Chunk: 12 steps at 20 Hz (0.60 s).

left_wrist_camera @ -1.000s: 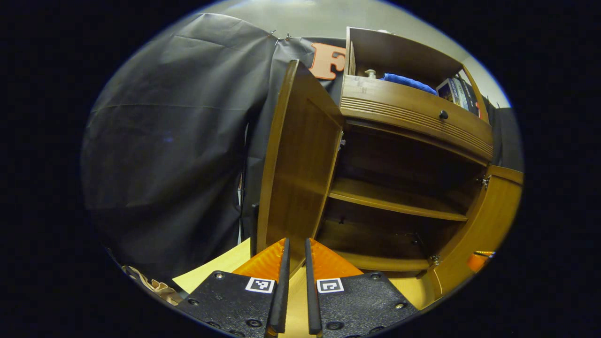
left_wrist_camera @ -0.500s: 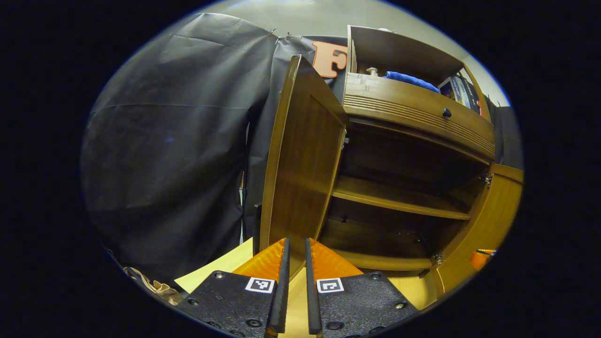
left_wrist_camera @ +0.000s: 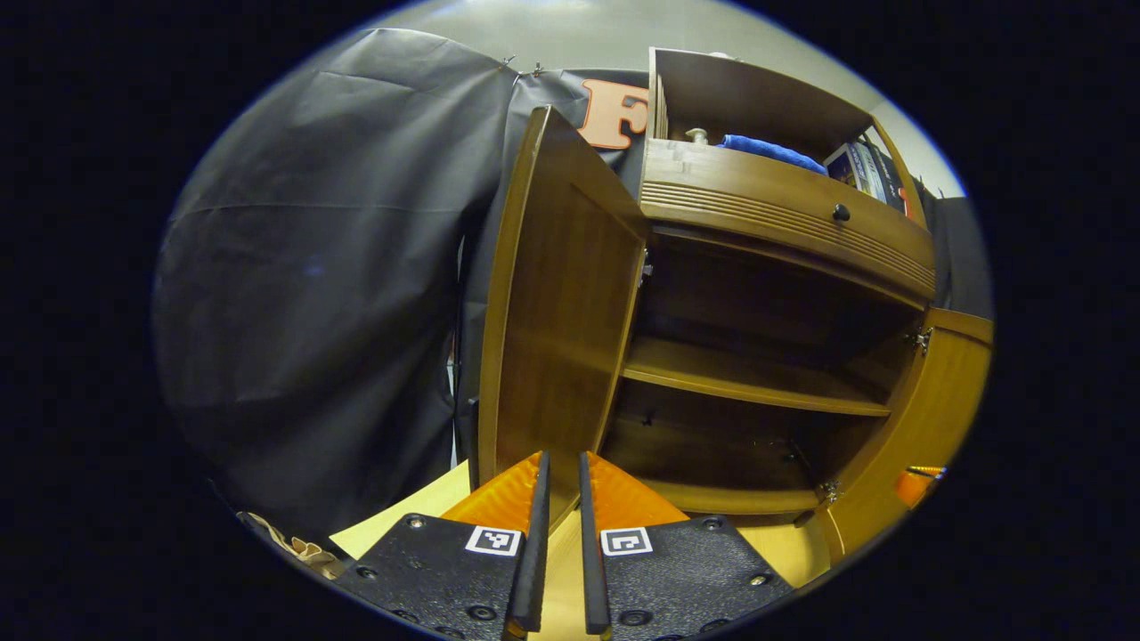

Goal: Open the right door of the double-door shoe cabinet with the right hand, and open the left door with the left hand.

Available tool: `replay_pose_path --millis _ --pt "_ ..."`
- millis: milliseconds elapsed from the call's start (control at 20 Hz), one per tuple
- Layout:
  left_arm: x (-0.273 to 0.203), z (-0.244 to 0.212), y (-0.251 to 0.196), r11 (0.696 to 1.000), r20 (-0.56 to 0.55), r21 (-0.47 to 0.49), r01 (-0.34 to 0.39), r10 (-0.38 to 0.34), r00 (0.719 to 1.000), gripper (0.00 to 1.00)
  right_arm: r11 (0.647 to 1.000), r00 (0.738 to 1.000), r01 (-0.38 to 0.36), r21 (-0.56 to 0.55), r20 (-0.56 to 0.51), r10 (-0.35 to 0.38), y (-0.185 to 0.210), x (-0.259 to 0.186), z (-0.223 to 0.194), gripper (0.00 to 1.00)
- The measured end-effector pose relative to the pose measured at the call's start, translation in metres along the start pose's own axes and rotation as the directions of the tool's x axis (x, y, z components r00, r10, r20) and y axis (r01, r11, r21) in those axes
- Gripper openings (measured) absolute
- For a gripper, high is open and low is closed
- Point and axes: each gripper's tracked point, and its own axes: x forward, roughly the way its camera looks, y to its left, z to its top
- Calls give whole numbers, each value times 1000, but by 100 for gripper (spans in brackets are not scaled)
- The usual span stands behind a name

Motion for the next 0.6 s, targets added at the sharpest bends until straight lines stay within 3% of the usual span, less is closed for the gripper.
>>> replay_pose_path --millis 50,100,350,600 --pt "1 1 -4 1000 2 4 6 -6 1000 19 1000 1000 3 0 4 -3 -1 0 2 3" --pt "2 3 -8 1000 4 10 15 -15 1000 10 1000 1000 7 0 8 -7 -2 0 3 4" --pt "5 15 -54 993 25 31 116 -117 993 11 1000 998 24 10 61 -24 -9 1 27 4" --pt "7 36 -115 965 60 78 250 -255 965 11 998 988 37 41 151 -43 -15 -4 69 3"
